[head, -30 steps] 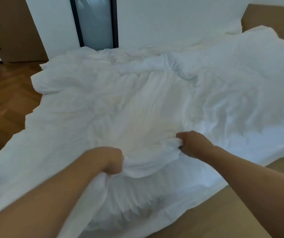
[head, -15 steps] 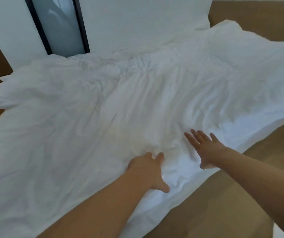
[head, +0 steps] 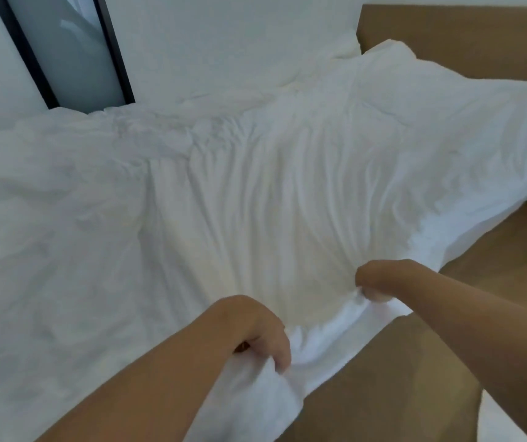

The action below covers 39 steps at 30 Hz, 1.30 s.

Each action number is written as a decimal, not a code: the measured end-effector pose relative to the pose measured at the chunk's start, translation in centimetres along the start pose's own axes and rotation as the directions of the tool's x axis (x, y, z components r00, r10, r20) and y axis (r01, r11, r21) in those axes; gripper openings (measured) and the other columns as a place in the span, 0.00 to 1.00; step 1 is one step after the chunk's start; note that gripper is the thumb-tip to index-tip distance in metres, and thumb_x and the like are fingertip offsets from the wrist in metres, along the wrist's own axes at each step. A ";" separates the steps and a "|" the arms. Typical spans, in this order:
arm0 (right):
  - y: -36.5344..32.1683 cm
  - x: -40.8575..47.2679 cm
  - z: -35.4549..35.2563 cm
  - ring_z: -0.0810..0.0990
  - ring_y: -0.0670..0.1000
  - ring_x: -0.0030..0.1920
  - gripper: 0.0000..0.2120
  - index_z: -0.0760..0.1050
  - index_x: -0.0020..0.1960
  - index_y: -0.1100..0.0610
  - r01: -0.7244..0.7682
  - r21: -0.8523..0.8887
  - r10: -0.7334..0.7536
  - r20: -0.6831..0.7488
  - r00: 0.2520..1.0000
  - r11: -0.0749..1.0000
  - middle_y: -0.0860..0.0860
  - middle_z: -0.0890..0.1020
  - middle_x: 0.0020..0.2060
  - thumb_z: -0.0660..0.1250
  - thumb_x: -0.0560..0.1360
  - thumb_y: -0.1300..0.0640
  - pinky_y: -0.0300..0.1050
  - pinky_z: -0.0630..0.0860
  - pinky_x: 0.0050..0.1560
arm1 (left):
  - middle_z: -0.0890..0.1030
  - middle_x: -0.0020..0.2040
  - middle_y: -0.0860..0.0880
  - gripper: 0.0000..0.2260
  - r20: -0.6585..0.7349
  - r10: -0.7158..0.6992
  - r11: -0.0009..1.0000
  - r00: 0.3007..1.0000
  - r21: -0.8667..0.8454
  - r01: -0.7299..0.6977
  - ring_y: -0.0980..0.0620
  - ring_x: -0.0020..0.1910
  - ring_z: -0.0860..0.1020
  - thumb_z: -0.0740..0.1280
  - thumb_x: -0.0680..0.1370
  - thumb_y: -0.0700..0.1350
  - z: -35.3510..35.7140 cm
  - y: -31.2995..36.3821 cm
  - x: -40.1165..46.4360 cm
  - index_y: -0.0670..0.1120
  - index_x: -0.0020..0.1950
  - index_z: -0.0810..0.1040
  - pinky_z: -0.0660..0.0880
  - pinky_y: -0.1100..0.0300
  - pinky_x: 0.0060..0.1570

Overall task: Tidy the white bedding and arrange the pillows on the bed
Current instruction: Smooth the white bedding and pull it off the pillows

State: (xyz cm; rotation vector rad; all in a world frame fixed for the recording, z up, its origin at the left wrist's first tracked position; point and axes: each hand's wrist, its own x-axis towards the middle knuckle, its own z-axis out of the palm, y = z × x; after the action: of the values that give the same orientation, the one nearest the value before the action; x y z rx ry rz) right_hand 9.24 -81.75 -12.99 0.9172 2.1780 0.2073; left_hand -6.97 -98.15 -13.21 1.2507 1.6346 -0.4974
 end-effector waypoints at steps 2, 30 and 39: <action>-0.6 -0.9 0.7 0.71 0.57 0.68 0.23 0.61 0.75 0.59 0.093 -0.080 -0.078 0.177 0.981 0.992 0.57 0.69 0.71 0.56 0.81 0.62 0.50 0.68 0.69 | 0.78 0.63 0.43 0.21 0.043 -0.014 1.000 0.999 -0.011 0.014 0.45 0.50 0.78 0.67 0.77 0.50 1.4 0.5 0.3 0.44 0.68 0.74 0.76 0.54 0.48; -17.0 1.9 -16.3 0.77 0.50 0.42 0.05 0.78 0.47 0.51 -0.097 -0.164 0.072 -0.151 0.986 0.982 0.44 0.75 0.37 0.65 0.74 0.54 0.41 0.72 0.44 | 0.74 0.68 0.48 0.16 -0.813 -0.133 0.824 0.567 -0.409 -0.392 0.47 0.66 0.72 0.59 0.78 0.40 -4.1 -25.5 -4.4 0.48 0.65 0.75 0.66 0.53 0.68; -27.7 -5.5 -16.3 0.78 0.56 0.55 0.31 0.73 0.59 0.54 0.409 0.151 -0.380 -0.190 0.905 0.900 0.52 0.78 0.55 0.58 0.72 0.29 0.47 0.71 0.51 | 0.77 0.62 0.43 0.16 -0.634 -0.589 0.806 0.501 -0.504 0.311 0.41 0.60 0.77 0.59 0.78 0.47 0.5 -32.4 -4.3 0.44 0.63 0.76 0.72 0.52 0.57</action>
State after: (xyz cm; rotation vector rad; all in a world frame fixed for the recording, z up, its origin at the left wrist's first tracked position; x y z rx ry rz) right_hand -14.82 -103.53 -9.54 0.5474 2.5096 -0.1334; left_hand -35.73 -113.14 -17.08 0.7593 2.7111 0.0719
